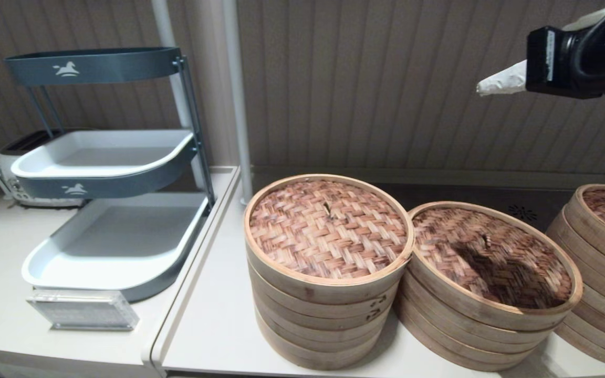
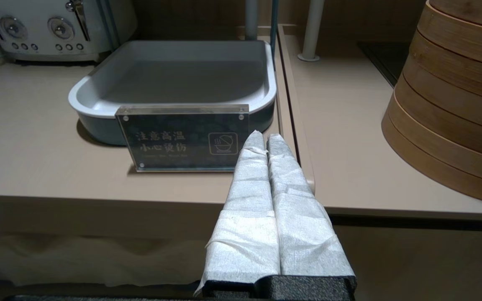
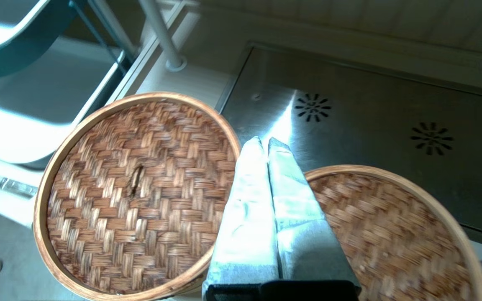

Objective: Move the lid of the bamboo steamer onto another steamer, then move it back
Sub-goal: Pick up the steamer

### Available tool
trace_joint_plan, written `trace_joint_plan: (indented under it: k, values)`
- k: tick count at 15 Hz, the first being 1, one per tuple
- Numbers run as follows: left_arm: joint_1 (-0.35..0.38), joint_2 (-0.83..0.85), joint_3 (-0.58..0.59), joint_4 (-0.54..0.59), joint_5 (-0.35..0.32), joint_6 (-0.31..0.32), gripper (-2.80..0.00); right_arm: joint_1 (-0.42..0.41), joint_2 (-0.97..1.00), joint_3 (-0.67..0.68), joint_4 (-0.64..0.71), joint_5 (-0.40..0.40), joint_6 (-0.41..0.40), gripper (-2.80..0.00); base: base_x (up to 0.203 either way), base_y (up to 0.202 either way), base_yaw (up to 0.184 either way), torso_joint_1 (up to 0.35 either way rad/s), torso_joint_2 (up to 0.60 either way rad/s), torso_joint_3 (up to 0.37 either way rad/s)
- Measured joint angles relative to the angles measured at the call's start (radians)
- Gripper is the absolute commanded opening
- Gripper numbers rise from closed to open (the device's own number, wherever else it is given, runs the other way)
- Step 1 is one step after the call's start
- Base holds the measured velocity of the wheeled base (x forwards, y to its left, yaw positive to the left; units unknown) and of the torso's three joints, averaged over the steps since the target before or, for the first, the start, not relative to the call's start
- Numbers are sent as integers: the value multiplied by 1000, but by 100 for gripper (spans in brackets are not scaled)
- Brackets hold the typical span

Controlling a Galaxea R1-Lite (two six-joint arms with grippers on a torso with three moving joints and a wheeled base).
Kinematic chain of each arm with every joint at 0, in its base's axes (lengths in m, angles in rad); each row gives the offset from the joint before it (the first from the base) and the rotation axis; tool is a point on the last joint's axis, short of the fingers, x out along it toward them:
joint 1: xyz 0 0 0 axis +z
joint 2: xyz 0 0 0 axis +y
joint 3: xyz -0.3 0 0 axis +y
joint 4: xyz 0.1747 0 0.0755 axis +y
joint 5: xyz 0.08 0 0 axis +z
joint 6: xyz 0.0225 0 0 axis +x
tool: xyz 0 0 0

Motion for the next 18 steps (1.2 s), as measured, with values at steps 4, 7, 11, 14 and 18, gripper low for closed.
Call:
trace_joint_plan:
  k: [4, 7, 11, 14, 18]
  values:
    - [0, 0, 0, 0, 0, 0, -280, 89, 73, -10, -6, -3, -20, -280, 0, 0, 0, 0, 0, 0]
    - [0, 0, 0, 0, 0, 0, -280, 125, 108, -11, -3, -4, -61, -280, 0, 0, 0, 0, 0, 0]
    - [0, 0, 0, 0, -1, 0, -280, 173, 142, -11, 15, -3, -127, -280, 0, 0, 0, 0, 0, 0]
    - [0, 0, 0, 0, -1, 0, -280, 224, 178, -11, 19, -10, -143, -280, 0, 0, 0, 0, 0, 0]
    - [0, 0, 0, 0, -1, 2, -280, 255, 221, -11, 12, -13, -144, -280, 0, 0, 0, 0, 0, 0]
